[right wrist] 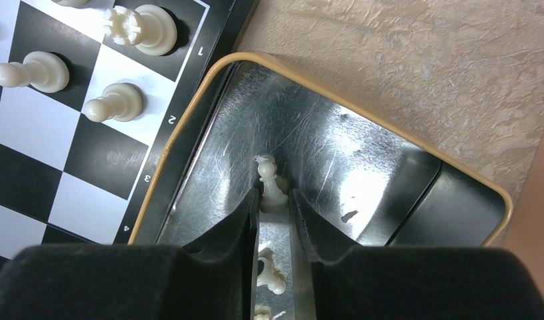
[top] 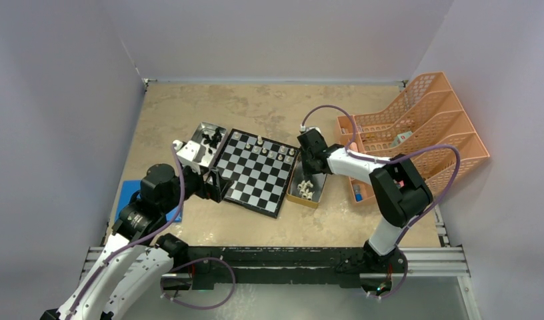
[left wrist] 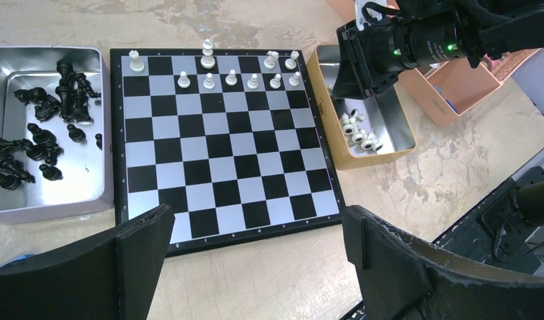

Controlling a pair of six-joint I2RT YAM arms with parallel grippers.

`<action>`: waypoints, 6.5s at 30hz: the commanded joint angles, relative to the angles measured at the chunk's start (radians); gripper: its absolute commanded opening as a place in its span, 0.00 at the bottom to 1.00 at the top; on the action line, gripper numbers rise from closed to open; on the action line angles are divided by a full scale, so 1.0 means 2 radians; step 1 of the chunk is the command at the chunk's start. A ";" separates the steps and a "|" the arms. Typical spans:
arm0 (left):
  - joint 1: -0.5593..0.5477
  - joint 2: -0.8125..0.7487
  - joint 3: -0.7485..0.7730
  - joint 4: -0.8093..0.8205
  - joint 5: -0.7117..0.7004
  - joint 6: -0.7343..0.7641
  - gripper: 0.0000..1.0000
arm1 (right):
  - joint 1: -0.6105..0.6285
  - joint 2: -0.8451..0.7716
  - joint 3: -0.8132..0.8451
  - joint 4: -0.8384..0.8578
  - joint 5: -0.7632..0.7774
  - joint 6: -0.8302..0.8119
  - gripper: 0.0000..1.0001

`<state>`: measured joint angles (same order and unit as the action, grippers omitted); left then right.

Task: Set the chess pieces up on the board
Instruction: Pick up the chess piece from the storage box, then place the chess piece on the chessboard.

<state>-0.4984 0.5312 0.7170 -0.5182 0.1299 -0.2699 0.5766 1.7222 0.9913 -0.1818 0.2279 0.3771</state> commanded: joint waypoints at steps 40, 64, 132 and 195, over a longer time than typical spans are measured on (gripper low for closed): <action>0.090 0.266 0.145 0.073 0.329 -0.196 0.57 | 0.139 -0.305 -0.141 0.335 -0.167 -0.060 0.13; 0.090 0.346 0.154 0.125 0.433 -0.205 0.40 | 0.166 -0.291 -0.133 0.377 -0.178 -0.078 0.14; 0.090 0.537 0.239 0.113 -0.070 -0.103 0.00 | 0.167 -0.351 -0.150 0.291 -0.084 -0.039 0.99; 0.104 0.673 0.303 0.112 -0.095 -0.075 0.12 | 0.167 -0.341 -0.140 0.247 -0.055 -0.036 0.99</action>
<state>-0.2993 1.8759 1.2778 -0.2928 -0.0570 -0.4339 0.9043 1.0409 0.6712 0.2832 0.0952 0.2977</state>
